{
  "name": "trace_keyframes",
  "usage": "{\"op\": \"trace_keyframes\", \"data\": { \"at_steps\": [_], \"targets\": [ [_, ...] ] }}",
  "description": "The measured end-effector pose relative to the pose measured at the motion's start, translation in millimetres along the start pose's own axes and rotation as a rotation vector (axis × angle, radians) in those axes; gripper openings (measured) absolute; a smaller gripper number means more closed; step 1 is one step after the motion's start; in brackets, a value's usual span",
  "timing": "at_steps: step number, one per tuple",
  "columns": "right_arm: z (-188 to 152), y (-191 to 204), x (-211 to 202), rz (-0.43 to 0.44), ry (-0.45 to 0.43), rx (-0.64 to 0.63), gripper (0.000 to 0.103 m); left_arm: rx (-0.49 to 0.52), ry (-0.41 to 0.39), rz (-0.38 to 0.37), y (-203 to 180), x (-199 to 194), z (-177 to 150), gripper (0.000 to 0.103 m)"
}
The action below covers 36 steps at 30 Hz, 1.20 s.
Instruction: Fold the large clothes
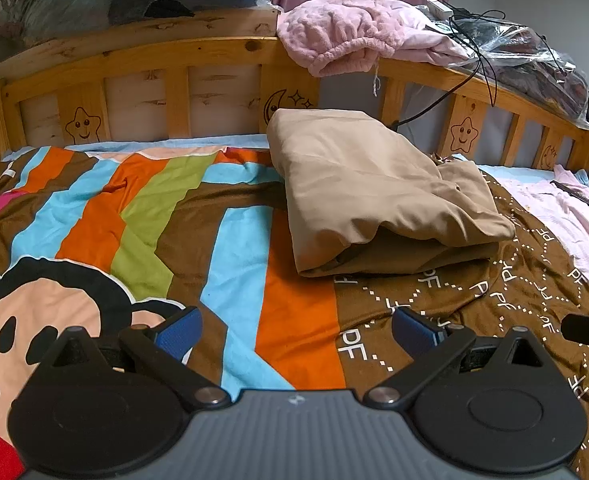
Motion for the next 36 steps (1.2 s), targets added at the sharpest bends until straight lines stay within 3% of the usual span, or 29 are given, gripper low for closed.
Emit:
{"op": "trace_keyframes", "data": {
  "at_steps": [17,22,36],
  "targets": [
    [-0.7,0.3,1.1,-0.006,0.008,0.007,0.102,-0.017,0.015,-0.001,1.8,1.7,0.3,0.102],
    [-0.2,0.7,0.7,-0.006,0.006,0.007,0.102,0.002,0.052,0.037,-1.2,7.0,3.2,0.102],
    [-0.2,0.3,0.8,-0.006,0.01,0.007,0.102,0.006,0.041,0.073,-3.0,9.0,6.0,0.102]
  ]
}}
Point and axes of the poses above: each gripper's, at about its wrist camera, not at the fingertips, and x roughly the way its jaws point, y to its left, z to its top, the point moved 1 cm from there along x, roughly the way its jaws point, and after that the axes turned 14 degrees about -x, right-handed, at the moved point
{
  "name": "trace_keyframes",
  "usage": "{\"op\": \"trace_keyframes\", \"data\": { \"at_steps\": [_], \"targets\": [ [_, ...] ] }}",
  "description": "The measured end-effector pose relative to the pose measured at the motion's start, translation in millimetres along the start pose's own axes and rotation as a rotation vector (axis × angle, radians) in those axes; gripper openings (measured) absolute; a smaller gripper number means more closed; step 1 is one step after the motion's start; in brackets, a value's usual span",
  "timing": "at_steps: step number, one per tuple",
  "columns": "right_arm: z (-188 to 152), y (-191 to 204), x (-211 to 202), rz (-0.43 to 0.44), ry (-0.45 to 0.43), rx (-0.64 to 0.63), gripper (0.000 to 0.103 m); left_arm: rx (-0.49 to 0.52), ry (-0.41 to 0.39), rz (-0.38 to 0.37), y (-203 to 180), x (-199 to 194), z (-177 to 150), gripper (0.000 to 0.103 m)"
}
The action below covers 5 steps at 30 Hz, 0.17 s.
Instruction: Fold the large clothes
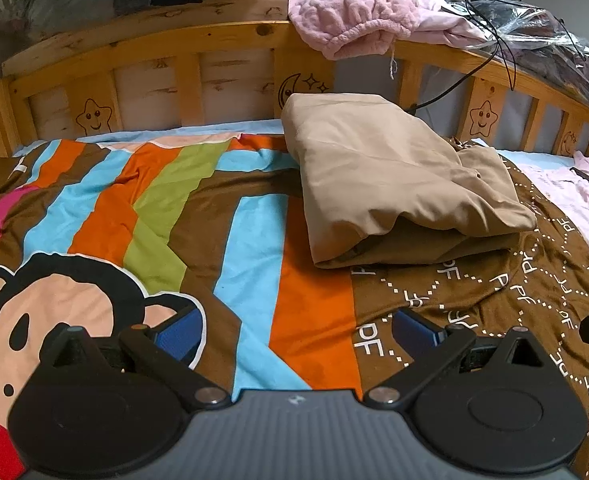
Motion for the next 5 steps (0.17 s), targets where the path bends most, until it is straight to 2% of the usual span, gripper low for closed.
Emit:
{"op": "trace_keyframes", "data": {
  "at_steps": [5],
  "targets": [
    [-0.5,0.6,0.3,0.0,0.003,0.001,0.102,0.001,0.001,0.0,1.5,-0.3,-0.6,0.102]
  ]
}}
Point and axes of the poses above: each gripper's, at about its wrist camera, not at the fingertips, and x roughly the way its jaws point, y to its left, z to its top, the point moved 1 cm from there along x, roughly the way its jaws point, and after that the axes turned 14 degrees about -x, right-handed, at the moved point
